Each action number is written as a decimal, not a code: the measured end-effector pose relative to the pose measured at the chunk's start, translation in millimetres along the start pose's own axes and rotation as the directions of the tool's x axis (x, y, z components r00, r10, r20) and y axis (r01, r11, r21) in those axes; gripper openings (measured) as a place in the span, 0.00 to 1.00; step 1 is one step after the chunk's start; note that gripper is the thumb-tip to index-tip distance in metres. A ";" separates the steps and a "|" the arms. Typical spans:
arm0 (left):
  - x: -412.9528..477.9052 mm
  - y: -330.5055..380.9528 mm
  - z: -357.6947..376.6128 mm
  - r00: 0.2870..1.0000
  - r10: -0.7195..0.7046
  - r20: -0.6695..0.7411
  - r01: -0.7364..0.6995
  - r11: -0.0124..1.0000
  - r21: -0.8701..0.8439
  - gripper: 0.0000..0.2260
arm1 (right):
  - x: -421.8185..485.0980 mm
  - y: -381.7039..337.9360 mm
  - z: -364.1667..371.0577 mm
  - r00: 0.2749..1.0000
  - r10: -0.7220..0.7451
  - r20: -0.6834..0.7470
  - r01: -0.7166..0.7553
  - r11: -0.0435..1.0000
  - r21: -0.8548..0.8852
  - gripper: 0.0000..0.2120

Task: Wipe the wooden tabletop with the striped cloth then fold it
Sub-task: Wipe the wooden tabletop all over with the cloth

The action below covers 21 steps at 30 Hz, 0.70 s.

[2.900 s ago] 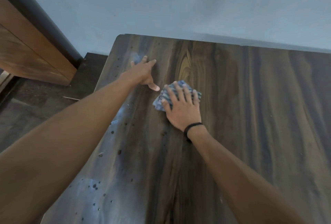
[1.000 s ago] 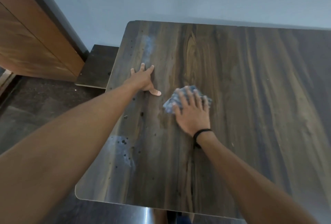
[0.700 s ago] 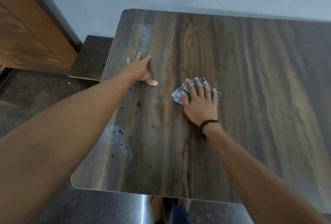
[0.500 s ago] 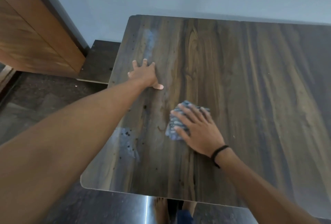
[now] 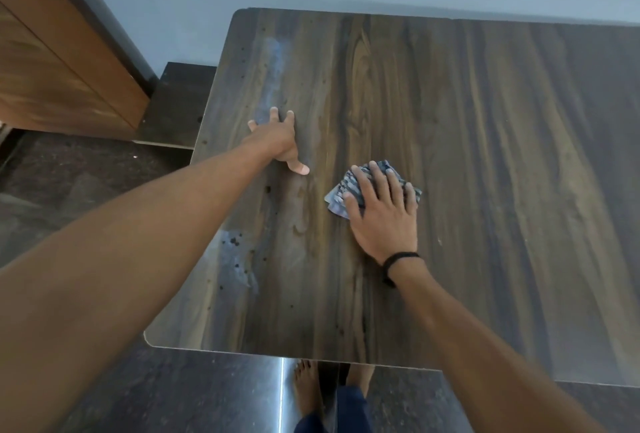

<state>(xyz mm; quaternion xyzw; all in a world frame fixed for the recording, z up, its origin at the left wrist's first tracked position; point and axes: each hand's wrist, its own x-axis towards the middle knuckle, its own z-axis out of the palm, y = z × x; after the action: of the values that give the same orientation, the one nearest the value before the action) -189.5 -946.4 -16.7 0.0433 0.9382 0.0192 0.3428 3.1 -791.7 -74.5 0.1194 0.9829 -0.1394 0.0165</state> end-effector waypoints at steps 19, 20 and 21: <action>-17.6 -32.5 30.0 0.977 0.150 -0.150 -0.156 0.987 -0.030 0.57 | -76.9 15.2 0.9 0.962 -0.261 0.079 0.266 0.963 -0.048 0.26; -24.5 -36.6 35.8 0.978 0.154 -0.144 -0.159 0.987 -0.024 0.58 | -69.2 18.5 -0.4 0.991 -0.127 0.049 0.129 0.991 -0.030 0.27; -29.5 -41.0 39.0 0.978 0.152 -0.141 -0.157 0.987 -0.023 0.58 | -65.0 12.3 0.6 0.999 -0.019 0.028 0.020 1.000 -0.010 0.27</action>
<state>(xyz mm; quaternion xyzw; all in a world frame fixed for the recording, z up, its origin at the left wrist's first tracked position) -144.7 -989.8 -30.3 0.1088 0.9531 0.0646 0.2749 69.1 -795.3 -74.1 0.1079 0.9843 -0.1363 0.0294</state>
